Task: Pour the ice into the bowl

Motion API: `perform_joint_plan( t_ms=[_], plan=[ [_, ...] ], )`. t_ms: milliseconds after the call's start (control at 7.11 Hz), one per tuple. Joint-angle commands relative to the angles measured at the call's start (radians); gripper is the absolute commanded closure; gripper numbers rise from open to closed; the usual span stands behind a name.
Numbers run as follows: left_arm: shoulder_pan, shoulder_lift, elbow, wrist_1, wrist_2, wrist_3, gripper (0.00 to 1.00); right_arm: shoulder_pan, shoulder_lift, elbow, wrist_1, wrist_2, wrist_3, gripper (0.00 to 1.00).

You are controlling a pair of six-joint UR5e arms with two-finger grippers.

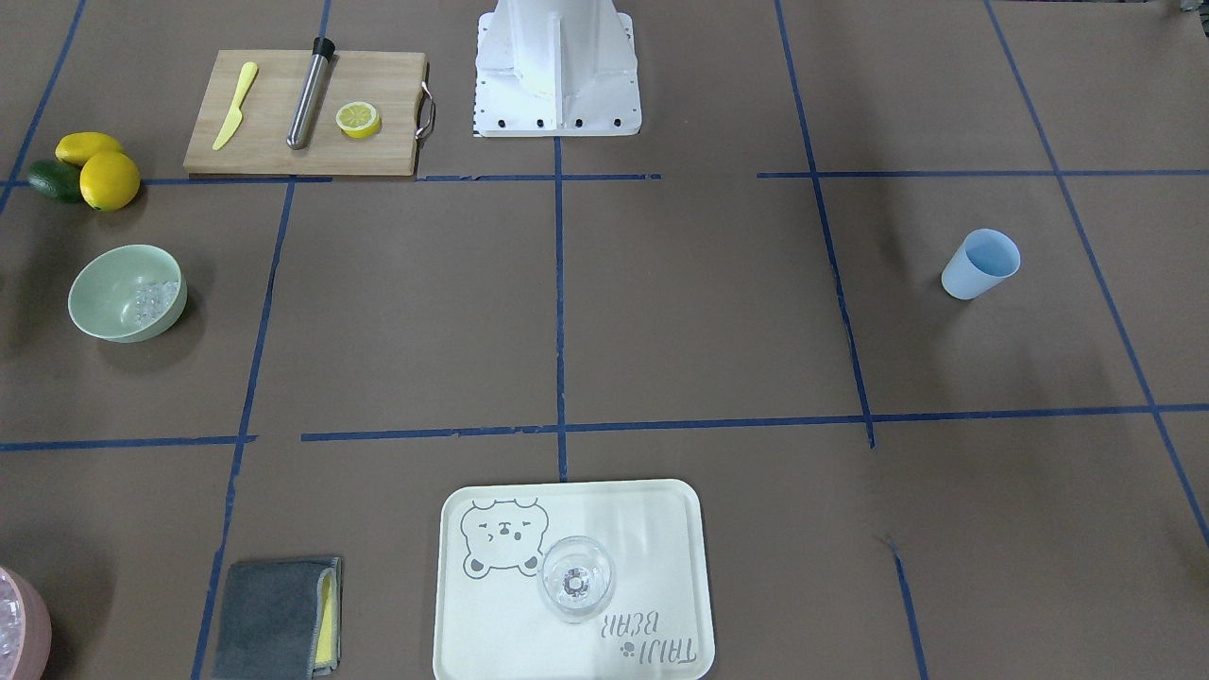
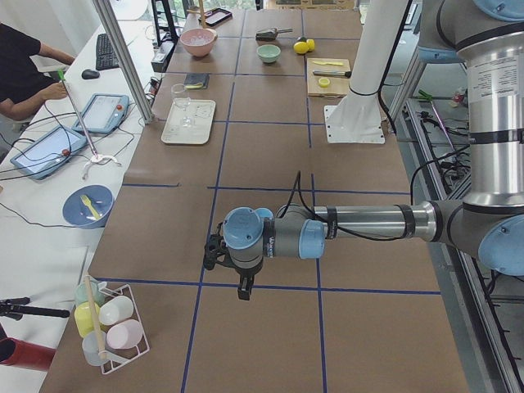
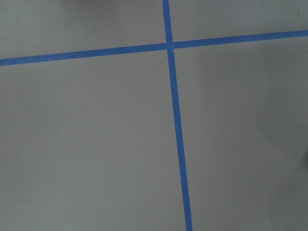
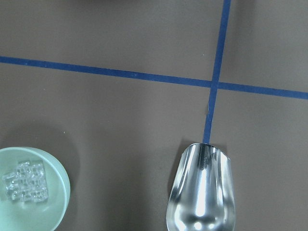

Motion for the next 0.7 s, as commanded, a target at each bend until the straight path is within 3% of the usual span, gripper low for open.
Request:
perform_joint_plan(
  t_ms=[0,281,562],
  plan=[
    [0.003,-0.012,-0.011,0.006,0.002,0.0,0.0,-0.065,0.006,-0.006,0.001,-0.012,-0.002,0.0],
    [0.007,-0.023,-0.005,0.0,0.002,-0.002,0.0,-0.07,0.026,0.0,-0.002,0.0,0.001,0.0],
    [0.009,-0.07,0.009,0.004,0.109,-0.002,0.0,-0.07,0.032,-0.002,0.002,0.0,0.014,0.0]
  ],
)
